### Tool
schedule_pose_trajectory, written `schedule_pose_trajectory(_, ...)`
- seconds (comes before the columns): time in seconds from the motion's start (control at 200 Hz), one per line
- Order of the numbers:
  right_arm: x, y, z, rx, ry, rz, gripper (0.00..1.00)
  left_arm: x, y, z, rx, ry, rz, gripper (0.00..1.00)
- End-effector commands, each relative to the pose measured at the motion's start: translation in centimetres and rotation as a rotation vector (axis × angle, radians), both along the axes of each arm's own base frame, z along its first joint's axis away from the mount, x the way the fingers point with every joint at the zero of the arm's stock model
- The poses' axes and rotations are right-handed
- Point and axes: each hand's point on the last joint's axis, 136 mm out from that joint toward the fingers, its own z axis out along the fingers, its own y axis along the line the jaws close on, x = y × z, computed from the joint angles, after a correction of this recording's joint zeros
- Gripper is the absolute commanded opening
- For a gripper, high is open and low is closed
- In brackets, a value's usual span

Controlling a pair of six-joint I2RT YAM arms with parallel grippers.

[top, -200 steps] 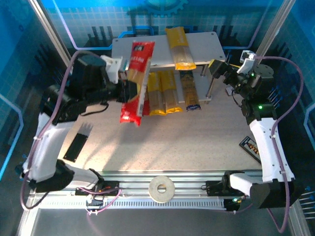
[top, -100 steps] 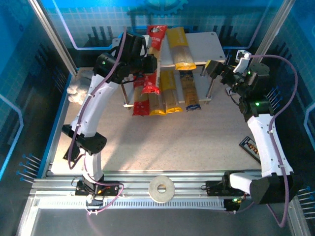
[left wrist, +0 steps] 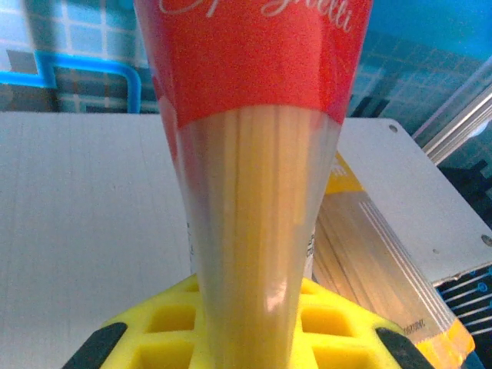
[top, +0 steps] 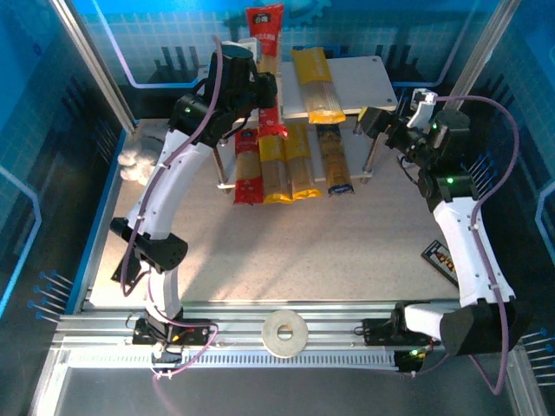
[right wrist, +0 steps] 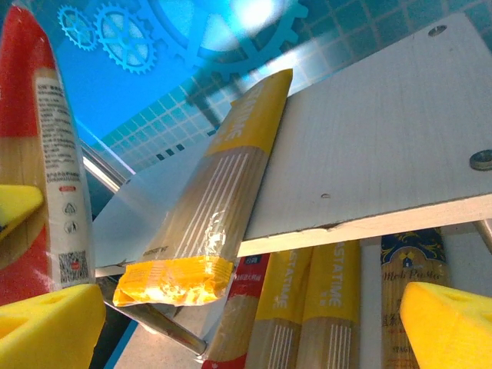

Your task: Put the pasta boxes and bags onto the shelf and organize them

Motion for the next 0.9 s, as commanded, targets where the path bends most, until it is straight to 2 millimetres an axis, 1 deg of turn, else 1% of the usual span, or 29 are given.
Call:
schedule_pose_trajectory(0.0,0.0,0.9,1.1,-0.006,-0.043,0.038,1.0,1.2,0.4,5.6,-0.096,-0.198,0.056,0.0)
schedule_pose_trajectory(0.115,0.2,1.1,0.9,-0.006,-0.037,0.047,1.0,2.1,0.2,5.3,-0.103,-0.202,0.057,0.01)
schedule_pose_trajectory(0.3,0.4,1.2,0.7,-0.008,-0.033,0.049,1.0,3.3,0.1,4.1,-0.102,-0.179,0.07,0.01)
schedule_pose_trajectory(0.51,0.5,1.3,0.4,-0.007,-0.028,0.054,1.0,4.2,0.2,3.2,-0.101,-0.165,0.082,0.01)
schedule_pose_trajectory(0.56,0.5,1.3,0.3,-0.009,-0.027,0.054,1.0,4.3,0.2,3.0,-0.102,-0.158,0.085,0.05)
schedule_pose_trajectory(0.735,0.5,1.3,0.5,-0.005,-0.031,0.056,1.0,4.6,0.3,2.2,-0.096,-0.141,0.093,0.27)
schedule_pose_trajectory(0.85,0.5,1.4,0.5,-0.002,-0.029,0.057,1.0,4.7,0.4,2.0,-0.094,-0.134,0.096,0.35)
schedule_pose_trajectory(0.895,0.5,1.4,0.5,-0.002,-0.029,0.059,1.0,4.7,0.5,1.8,-0.094,-0.13,0.096,0.37)
